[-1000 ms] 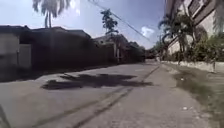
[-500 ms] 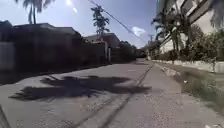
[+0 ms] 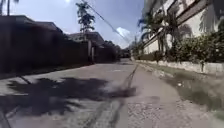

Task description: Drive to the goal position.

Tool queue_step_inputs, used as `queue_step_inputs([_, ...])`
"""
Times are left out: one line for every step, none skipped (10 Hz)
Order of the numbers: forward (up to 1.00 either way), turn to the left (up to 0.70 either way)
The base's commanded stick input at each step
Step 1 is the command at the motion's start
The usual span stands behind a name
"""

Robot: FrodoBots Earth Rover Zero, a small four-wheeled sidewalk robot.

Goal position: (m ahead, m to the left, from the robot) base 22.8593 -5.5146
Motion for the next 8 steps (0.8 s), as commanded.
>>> queue_step_inputs([1.0, 0.07])
queue_step_inputs([1.0, 0.07])
queue_step_inputs([1.0, 0.07])
queue_step_inputs([1.0, 0.07])
queue_step_inputs([1.0, 0.07])
queue_step_inputs([1.0, 0.07])
queue_step_inputs([1.0, 0.07])
queue_step_inputs([1.0, -0.04])
